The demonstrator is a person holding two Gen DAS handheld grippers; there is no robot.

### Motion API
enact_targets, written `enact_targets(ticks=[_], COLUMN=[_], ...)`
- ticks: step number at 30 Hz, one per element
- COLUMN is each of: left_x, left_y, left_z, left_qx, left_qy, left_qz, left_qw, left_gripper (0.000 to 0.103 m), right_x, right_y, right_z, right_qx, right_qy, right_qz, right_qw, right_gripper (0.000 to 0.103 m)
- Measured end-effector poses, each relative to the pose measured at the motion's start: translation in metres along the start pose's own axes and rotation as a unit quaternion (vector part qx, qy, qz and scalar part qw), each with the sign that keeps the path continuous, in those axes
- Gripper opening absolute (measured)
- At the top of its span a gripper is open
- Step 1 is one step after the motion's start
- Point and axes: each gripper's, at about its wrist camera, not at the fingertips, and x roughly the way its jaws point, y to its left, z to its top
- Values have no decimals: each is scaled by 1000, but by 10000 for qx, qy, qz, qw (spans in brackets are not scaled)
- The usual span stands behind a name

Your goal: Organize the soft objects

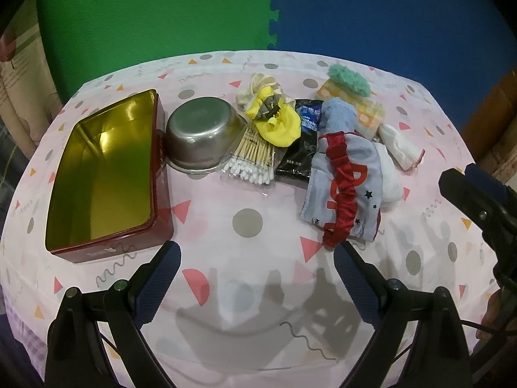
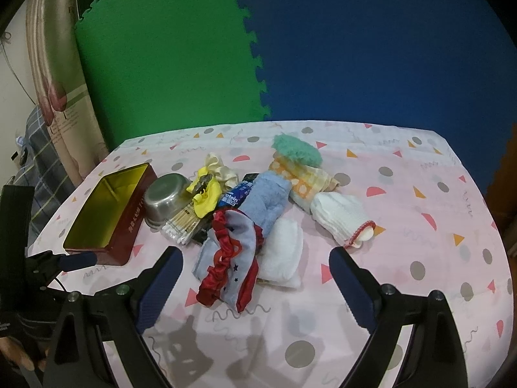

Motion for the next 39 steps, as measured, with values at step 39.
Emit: enact_targets(ticks=[39], left_x=[34], left_y=[-20], left_z=[1], left_qx=[430], left_qy=[260], left_qz=[-196], left_qw=[9985], left_gripper=[94], right_x=[77], right_y=[-74], right_z=[13], right_qx=[-753], right_qy=[602], right_qz=[-777], right_qw=[9923], right_gripper=[94])
